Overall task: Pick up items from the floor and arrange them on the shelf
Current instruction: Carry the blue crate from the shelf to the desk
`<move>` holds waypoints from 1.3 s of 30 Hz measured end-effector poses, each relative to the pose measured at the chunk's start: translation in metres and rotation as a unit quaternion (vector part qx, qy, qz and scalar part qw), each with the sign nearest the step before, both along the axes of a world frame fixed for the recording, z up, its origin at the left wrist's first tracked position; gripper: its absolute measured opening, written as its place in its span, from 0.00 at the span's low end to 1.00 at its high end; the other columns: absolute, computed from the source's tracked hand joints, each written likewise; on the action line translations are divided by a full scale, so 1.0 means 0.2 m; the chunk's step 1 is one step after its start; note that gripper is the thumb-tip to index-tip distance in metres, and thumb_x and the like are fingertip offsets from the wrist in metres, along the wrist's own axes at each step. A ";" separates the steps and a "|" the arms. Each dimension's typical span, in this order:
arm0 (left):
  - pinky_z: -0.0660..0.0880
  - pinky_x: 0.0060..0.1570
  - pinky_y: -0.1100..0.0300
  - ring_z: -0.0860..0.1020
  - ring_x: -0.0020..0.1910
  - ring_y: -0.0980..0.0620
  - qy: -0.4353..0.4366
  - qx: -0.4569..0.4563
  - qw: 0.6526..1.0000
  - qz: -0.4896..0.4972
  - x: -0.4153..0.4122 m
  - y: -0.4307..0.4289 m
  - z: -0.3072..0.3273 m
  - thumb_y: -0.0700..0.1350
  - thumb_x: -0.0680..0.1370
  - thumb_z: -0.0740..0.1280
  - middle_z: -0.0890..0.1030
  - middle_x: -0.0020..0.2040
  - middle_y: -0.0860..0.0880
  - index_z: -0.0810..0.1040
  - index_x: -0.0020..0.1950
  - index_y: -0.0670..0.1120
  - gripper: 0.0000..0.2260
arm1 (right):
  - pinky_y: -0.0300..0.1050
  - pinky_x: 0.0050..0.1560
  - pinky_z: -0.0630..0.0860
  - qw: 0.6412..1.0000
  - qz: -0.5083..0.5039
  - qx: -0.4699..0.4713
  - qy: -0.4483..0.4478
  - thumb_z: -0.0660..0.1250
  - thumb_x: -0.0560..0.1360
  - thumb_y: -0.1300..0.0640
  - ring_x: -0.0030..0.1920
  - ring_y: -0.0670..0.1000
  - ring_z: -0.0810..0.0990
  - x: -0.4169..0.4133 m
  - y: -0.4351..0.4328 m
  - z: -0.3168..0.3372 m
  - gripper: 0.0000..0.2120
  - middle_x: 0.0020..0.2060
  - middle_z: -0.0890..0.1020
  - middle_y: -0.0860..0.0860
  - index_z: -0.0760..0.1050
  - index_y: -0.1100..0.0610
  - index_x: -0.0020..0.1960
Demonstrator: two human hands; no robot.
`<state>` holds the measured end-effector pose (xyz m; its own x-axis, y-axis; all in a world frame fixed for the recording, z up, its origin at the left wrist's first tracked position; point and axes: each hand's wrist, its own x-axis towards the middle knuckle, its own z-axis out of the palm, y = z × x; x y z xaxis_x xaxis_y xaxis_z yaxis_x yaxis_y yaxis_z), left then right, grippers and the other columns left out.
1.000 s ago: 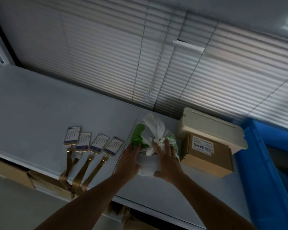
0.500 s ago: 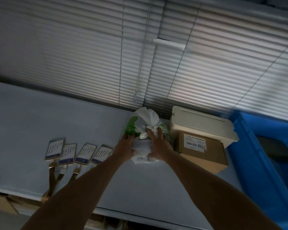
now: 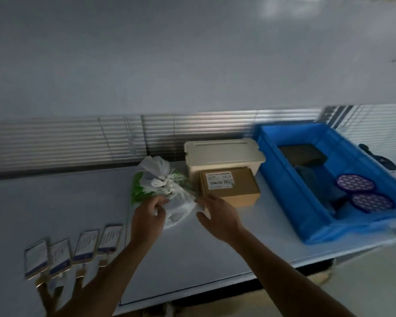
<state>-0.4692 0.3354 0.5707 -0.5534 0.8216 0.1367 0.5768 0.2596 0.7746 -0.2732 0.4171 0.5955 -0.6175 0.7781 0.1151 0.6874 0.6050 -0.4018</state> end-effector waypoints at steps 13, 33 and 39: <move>0.76 0.53 0.49 0.81 0.55 0.38 -0.147 -0.181 0.926 -0.297 1.24 0.79 0.08 0.53 0.65 0.69 0.83 0.54 0.40 0.78 0.51 0.50 0.16 | 0.49 0.55 0.78 0.896 -0.440 -0.044 -0.046 0.64 0.76 0.46 0.57 0.55 0.82 1.61 0.00 0.18 0.14 0.56 0.83 0.50 0.80 0.48 0.59; 0.76 0.56 0.47 0.80 0.54 0.43 -0.216 -0.254 0.934 -0.130 1.81 1.03 0.15 0.56 0.60 0.73 0.81 0.55 0.45 0.73 0.56 0.47 0.29 | 0.60 0.53 0.83 0.545 -0.546 -0.424 0.474 0.74 0.72 0.52 0.45 0.60 0.84 2.06 0.48 0.02 0.16 0.46 0.81 0.59 0.72 0.59 0.51; 0.73 0.55 0.52 0.78 0.57 0.42 -0.161 -0.144 0.972 -0.087 1.79 0.92 0.13 0.52 0.72 0.72 0.78 0.60 0.43 0.71 0.67 0.38 0.28 | 0.54 0.39 0.84 0.513 -0.590 -0.352 0.514 0.73 0.70 0.57 0.44 0.60 0.84 2.15 0.09 -0.03 0.14 0.47 0.82 0.59 0.74 0.58 0.52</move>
